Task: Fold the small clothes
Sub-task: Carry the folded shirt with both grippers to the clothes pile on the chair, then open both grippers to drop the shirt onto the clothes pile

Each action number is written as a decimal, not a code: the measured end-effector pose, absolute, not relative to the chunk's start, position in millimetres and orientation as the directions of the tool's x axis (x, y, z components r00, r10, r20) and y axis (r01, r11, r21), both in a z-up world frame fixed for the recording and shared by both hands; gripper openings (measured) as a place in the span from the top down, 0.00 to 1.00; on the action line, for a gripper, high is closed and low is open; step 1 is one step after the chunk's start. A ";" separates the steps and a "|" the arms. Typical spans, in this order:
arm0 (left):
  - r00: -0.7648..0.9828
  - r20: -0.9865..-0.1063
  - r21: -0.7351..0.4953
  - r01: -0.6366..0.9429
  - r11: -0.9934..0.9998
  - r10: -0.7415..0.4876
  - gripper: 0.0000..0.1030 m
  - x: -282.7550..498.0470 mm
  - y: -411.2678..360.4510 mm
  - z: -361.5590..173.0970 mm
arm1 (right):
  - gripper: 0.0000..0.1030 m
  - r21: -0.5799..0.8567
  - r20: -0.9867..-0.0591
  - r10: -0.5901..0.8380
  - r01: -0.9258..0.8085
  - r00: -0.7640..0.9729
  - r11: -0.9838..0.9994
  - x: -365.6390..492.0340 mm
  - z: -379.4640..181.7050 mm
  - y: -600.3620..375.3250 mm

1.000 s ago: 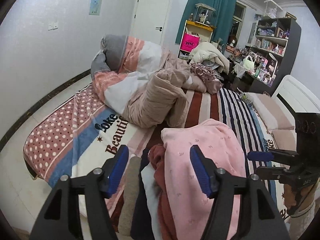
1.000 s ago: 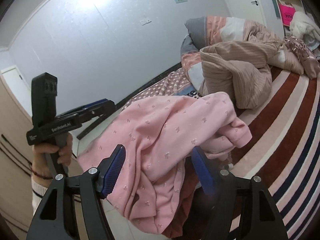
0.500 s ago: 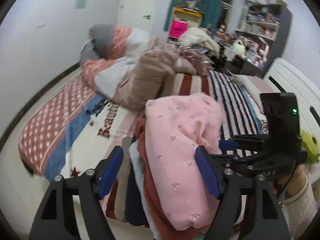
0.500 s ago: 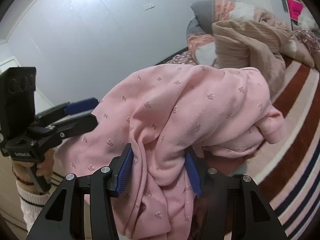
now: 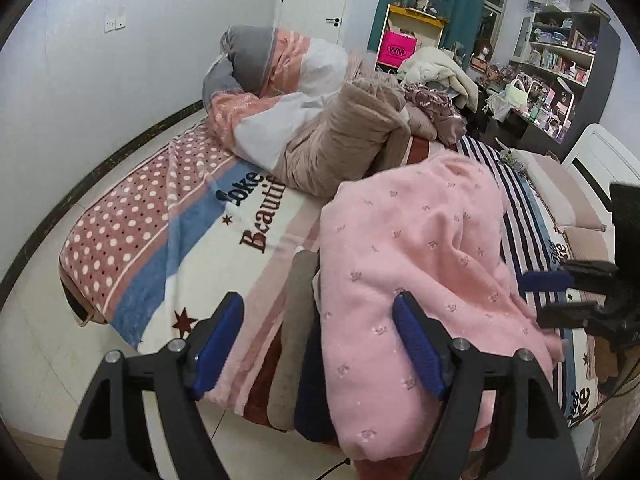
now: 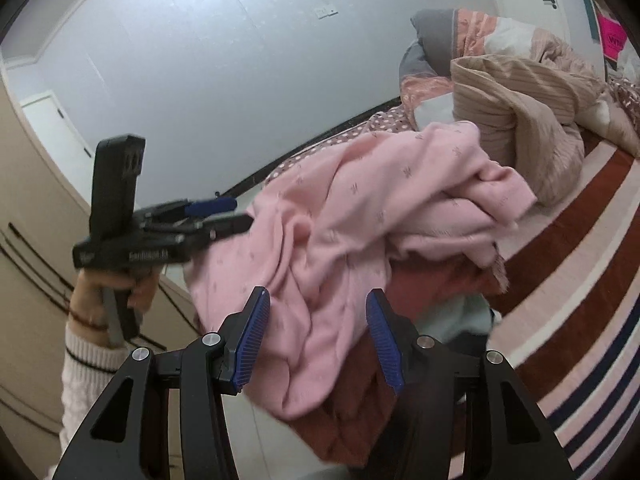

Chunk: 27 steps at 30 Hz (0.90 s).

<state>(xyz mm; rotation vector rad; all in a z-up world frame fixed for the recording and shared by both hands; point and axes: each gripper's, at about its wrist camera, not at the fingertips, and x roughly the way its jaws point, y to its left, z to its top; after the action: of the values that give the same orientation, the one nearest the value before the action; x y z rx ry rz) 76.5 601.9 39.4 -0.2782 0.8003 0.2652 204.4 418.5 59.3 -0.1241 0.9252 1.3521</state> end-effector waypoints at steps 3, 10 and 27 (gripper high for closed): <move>0.687 -0.712 -0.140 -0.343 0.929 0.146 0.28 76.0 597.3 51.7 | 0.55 0.425 -0.614 0.786 -0.867 -0.066 0.260 203.1 62.1 400.7; 0.746 -0.640 -0.138 -0.349 0.927 0.185 0.27 70.7 583.7 80.1 | 0.55 0.404 -0.620 0.784 -0.869 -0.031 0.285 208.9 69.5 386.5; 0.877 -0.436 -0.020 -0.237 0.971 0.204 0.28 38.0 384.1 79.0 | 0.55 0.342 -0.598 0.786 -0.835 0.161 0.431 167.8 21.7 208.6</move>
<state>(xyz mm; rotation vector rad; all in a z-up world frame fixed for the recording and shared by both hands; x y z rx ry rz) 38.0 384.1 79.0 -0.0733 0.4464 0.2303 167.8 208.6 21.7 -0.0733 0.8033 1.1587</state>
